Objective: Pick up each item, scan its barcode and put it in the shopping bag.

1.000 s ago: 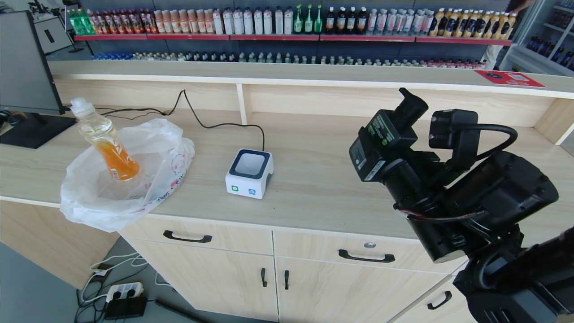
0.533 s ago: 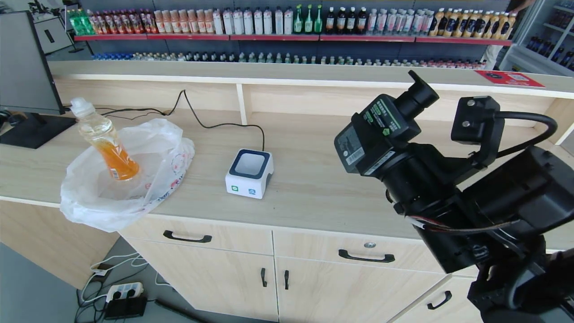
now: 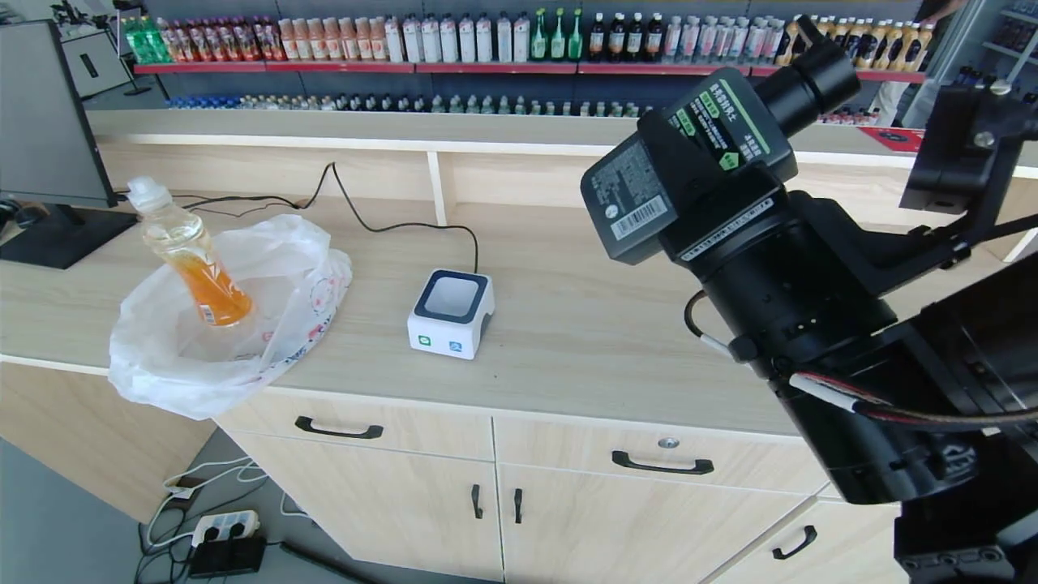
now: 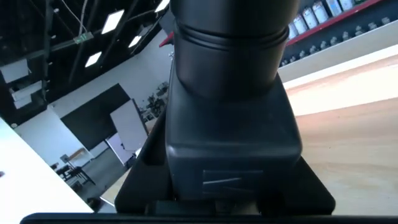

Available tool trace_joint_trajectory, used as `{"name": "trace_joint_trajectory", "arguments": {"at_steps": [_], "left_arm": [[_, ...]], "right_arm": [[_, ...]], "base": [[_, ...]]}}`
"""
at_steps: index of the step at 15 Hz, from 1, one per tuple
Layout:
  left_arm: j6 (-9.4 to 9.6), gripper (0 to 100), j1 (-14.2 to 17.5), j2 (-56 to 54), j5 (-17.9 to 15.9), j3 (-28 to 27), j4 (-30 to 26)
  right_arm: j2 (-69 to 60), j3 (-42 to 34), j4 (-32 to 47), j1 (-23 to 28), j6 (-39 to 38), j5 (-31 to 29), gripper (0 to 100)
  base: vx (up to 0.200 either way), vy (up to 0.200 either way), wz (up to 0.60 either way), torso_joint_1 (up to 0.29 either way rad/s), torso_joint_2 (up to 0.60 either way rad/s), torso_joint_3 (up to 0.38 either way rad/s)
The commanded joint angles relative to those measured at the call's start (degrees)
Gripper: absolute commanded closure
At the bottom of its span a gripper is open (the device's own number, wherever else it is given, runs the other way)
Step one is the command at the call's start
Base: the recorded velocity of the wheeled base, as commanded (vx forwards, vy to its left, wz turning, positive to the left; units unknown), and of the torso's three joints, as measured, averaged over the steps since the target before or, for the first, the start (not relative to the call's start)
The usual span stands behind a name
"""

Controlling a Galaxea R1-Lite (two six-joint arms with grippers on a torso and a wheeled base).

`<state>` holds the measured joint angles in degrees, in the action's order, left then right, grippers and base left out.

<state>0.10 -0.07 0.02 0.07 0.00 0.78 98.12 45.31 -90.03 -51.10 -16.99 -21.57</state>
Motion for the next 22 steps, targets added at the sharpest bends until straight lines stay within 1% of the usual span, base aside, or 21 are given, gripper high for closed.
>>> {"name": "trace_joint_trajectory", "arguments": {"at_steps": [1, 3, 7, 12, 16, 18, 22], "left_arm": [[-0.01, 0, 0.07, -0.02, 0.01, 0.00, 0.01], [-0.01, 0, 0.07, -0.02, 0.01, 0.00, 0.01], [-0.01, 0, -0.01, -0.02, 0.01, 0.00, 0.01], [-0.01, 0, -0.01, -0.02, 0.01, 0.00, 0.01], [-0.01, 0, -0.01, -0.02, 0.01, 0.00, 0.01], [-0.01, 0, 0.07, -0.02, 0.01, 0.00, 0.01], [-0.01, 0, -0.01, -0.02, 0.01, 0.00, 0.01]], "right_arm": [[-2.58, -0.40, 0.03, -1.81, -0.94, 0.03, 100], [-3.55, -2.16, 0.03, -3.21, -2.25, 0.03, 100], [-5.22, -2.51, 0.03, -10.24, -2.34, 0.03, 100], [-5.66, -3.74, 0.03, -15.69, -2.52, 0.03, 100], [-5.84, -6.20, 0.03, -16.40, -3.84, 0.03, 100], [-7.33, -9.63, 0.03, -16.40, -4.45, 0.03, 100], [-10.06, -13.85, 0.03, -16.31, -5.95, 0.03, 100]], "base": [[0.000, 0.000, 0.00, 0.000, 0.00, 0.000], [0.000, 0.000, 0.00, 0.000, 0.00, 0.000], [0.000, 0.000, 0.00, 0.000, 0.00, 0.000], [0.000, 0.000, 0.00, 0.000, 0.00, 0.000], [0.000, 0.000, 0.00, 0.000, 0.00, 0.000], [0.000, 0.000, 0.00, 0.000, 0.00, 0.000], [0.000, 0.000, 0.00, 0.000, 0.00, 0.000]]}}
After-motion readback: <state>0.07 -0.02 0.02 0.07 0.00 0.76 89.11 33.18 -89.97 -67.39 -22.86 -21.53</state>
